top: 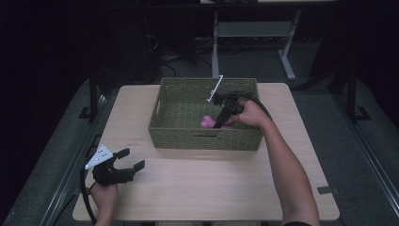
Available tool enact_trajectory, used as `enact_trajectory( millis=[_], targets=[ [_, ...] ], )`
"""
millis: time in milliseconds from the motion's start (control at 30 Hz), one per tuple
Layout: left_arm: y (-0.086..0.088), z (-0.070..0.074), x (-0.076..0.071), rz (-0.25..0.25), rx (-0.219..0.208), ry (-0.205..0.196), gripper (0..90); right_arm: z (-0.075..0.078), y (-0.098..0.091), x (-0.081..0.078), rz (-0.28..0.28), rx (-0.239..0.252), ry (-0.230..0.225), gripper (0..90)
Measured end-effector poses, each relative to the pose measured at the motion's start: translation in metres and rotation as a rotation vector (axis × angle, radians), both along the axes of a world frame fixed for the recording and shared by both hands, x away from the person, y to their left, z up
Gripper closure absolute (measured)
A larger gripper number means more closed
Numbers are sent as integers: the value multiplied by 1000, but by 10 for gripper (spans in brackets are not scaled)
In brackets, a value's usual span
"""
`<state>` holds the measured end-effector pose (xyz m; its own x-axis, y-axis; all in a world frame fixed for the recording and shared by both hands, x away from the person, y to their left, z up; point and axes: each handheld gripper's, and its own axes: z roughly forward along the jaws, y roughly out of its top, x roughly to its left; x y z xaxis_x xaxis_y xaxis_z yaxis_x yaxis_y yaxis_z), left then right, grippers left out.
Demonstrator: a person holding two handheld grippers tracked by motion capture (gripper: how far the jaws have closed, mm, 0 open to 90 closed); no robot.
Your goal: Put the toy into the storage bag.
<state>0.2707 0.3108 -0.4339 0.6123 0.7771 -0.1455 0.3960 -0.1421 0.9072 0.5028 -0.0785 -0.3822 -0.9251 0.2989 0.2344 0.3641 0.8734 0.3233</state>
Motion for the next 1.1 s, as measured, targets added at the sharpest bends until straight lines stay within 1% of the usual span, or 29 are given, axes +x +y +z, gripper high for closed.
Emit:
enact_trajectory(
  millis=[67, 167, 633, 767, 900, 1100],
  targets=[
    [1, 0, 0, 1, 2, 2, 139, 1, -1, 0, -7, 25, 8, 552],
    [0, 0, 0, 0, 1, 1, 139, 3, -2, 1, -15, 35, 2, 547],
    [-1, 0, 0, -1, 4, 1, 139, 12, -7, -3, -29, 42, -25, 517],
    [-1, 0, 0, -2, 5, 0, 139, 14, -10, -4, -44, 41, -29, 493],
    [-1, 0, 0, -2, 5, 1, 139, 15, -11, -5, -43, 38, -32, 476],
    [-2, 0, 1, -2, 5, 2, 139, 19, -13, -6, -57, 37, -38, 430]
  ],
)
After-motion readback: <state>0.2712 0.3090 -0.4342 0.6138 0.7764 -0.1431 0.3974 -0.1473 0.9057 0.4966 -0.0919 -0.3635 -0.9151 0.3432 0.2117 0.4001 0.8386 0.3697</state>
